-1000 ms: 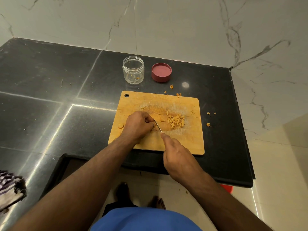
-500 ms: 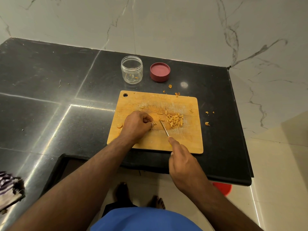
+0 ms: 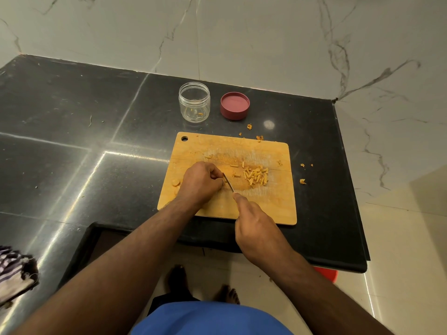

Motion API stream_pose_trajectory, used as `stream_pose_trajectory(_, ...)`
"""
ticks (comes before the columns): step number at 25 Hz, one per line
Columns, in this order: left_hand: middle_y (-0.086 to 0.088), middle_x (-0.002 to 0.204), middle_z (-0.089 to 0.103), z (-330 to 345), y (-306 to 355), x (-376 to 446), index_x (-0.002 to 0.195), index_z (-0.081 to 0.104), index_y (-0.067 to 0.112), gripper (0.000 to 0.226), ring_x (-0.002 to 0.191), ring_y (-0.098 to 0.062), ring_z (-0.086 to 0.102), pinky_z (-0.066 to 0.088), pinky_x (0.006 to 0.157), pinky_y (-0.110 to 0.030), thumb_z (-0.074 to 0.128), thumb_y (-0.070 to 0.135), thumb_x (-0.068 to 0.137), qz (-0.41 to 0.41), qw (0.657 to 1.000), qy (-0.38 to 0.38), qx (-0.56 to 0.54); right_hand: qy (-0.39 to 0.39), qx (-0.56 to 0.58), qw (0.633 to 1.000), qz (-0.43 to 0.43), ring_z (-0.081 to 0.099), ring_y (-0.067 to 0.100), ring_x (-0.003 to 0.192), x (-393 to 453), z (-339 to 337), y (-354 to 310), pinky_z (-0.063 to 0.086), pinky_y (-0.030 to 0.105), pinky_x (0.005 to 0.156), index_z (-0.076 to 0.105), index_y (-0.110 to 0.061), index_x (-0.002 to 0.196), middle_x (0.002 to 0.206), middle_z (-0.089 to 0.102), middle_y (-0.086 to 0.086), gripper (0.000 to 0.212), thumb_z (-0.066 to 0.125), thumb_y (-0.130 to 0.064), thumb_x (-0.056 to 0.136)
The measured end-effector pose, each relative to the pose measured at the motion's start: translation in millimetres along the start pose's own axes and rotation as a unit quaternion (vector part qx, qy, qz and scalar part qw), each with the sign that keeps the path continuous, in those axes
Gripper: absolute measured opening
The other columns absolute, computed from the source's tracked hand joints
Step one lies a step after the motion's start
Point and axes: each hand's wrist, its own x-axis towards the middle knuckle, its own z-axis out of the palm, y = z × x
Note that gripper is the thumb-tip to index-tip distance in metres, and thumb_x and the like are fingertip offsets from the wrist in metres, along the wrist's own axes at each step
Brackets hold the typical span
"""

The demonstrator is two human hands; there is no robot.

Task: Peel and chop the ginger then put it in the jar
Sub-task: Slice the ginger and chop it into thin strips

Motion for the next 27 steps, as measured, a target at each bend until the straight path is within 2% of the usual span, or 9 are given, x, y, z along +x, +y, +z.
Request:
stream_pose_trajectory(8, 0.008, 0.085, 0.068, 0.3, 2.2, 0.8, 0.091, 0.075, 0.018, 0.005, 0.079, -0.007, 0.060, 0.039, 0.059, -0.017, 0.073, 0.018, 0.087, -0.013, 1.000, 0.000, -0.005, -0.009, -0.002, 0.999, 0.032, 0.055, 0.013, 0.087, -18.5, 2.6, 5.2, 0.050, 0.034, 0.074, 0.024, -0.028, 0.152, 0.116, 0.053, 0.000, 0.051, 0.035, -0.018, 0.103)
stream_pose_trajectory(10, 0.008, 0.087, 0.068, 0.0, 1.3, 0.9, 0.093, 0.075, 0.018, 0.006, 0.081, -0.008, 0.060, 0.040, 0.059, -0.017, 0.073, 0.018, 0.087, -0.013, 1.000, -0.001, -0.006, 0.011, -0.035, 0.999, 0.030, 0.056, 0.013, 0.084, -29.2, 0.6, 8.9, 0.051, 0.030, 0.069, 0.037, -0.020, 0.146, 0.121, 0.055, 0.003, 0.046, 0.042, -0.014, 0.101)
stream_pose_trajectory(12, 0.009, 0.088, 0.066, -0.4, 0.1, 0.8, 0.096, 0.075, 0.018, 0.009, 0.082, -0.006, 0.059, 0.040, 0.060, -0.015, 0.072, 0.018, 0.088, -0.007, 1.000, -0.002, 0.004, 0.025, -0.042, 0.999, 0.006, 0.057, 0.017, 0.078, -34.4, -0.7, 12.5, 0.052, 0.028, 0.058, 0.059, -0.004, 0.120, 0.128, 0.056, 0.015, 0.027, 0.054, -0.003, 0.094)
stream_pose_trajectory(13, 0.010, 0.089, 0.065, -0.7, -0.4, 0.6, 0.098, 0.076, 0.018, 0.010, 0.081, -0.005, 0.058, 0.039, 0.060, -0.014, 0.071, 0.018, 0.089, -0.005, 1.000, -0.002, 0.008, 0.028, -0.034, 0.999, 0.006, 0.057, 0.017, 0.077, -33.3, -1.6, 14.3, 0.053, 0.028, 0.057, 0.060, -0.003, 0.119, 0.127, 0.057, 0.015, 0.026, 0.054, -0.002, 0.093)
stream_pose_trajectory(15, 0.011, 0.090, 0.065, -0.6, -0.6, 0.2, 0.100, 0.076, 0.018, 0.012, 0.081, -0.005, 0.057, 0.038, 0.060, -0.013, 0.070, 0.018, 0.090, -0.001, 1.000, 0.002, 0.014, 0.068, 0.011, 0.998, 0.009, 0.058, 0.014, 0.085, -26.4, -4.7, 13.6, 0.054, 0.032, 0.071, 0.041, -0.014, 0.145, 0.120, 0.055, 0.004, 0.047, 0.042, -0.010, 0.099)
stream_pose_trajectory(16, 0.010, 0.090, 0.066, 0.0, -0.6, 0.0, 0.100, 0.076, 0.018, 0.012, 0.081, -0.005, 0.058, 0.038, 0.059, -0.013, 0.070, 0.019, 0.090, -0.001, 1.000, 0.006, 0.014, 0.070, 0.011, 0.998, 0.001, 0.057, 0.014, 0.091, -22.9, -4.5, 13.6, 0.053, 0.033, 0.078, 0.032, -0.018, 0.151, 0.121, 0.054, 0.002, 0.052, 0.038, -0.013, 0.100)
stream_pose_trajectory(20, 0.005, 0.094, 0.071, 1.9, 0.3, -1.2, 0.097, 0.077, 0.018, 0.010, 0.083, -0.008, 0.060, 0.040, 0.061, -0.017, 0.071, 0.020, 0.090, -0.011, 1.000, 0.018, 0.019, 0.037, 0.016, 0.999, -0.024, 0.055, 0.014, 0.103, -10.7, -0.4, 11.1, 0.050, 0.037, 0.089, 0.025, -0.023, 0.154, 0.132, 0.050, 0.000, 0.054, 0.033, -0.020, 0.101)
stream_pose_trajectory(23, 0.005, 0.093, 0.072, 1.9, 0.0, -1.5, 0.095, 0.077, 0.018, 0.009, 0.081, -0.007, 0.060, 0.040, 0.060, -0.017, 0.070, 0.020, 0.090, -0.008, 1.000, 0.022, 0.021, 0.011, 0.020, 1.000, 0.000, 0.056, 0.022, 0.108, -3.5, 1.4, 10.4, 0.049, 0.044, 0.091, 0.023, -0.025, 0.154, 0.134, 0.050, 0.003, 0.053, 0.035, -0.020, 0.102)
stream_pose_trajectory(27, 0.006, 0.091, 0.072, 1.6, -0.7, -0.9, 0.094, 0.077, 0.018, 0.010, 0.079, -0.006, 0.060, 0.038, 0.058, -0.015, 0.070, 0.018, 0.089, -0.007, 1.000, 0.019, 0.010, -0.008, 0.005, 1.000, 0.001, 0.056, 0.021, 0.097, 3.0, 0.7, 2.9, 0.050, 0.042, 0.082, 0.021, -0.028, 0.153, 0.126, 0.051, 0.004, 0.053, 0.033, -0.018, 0.102)
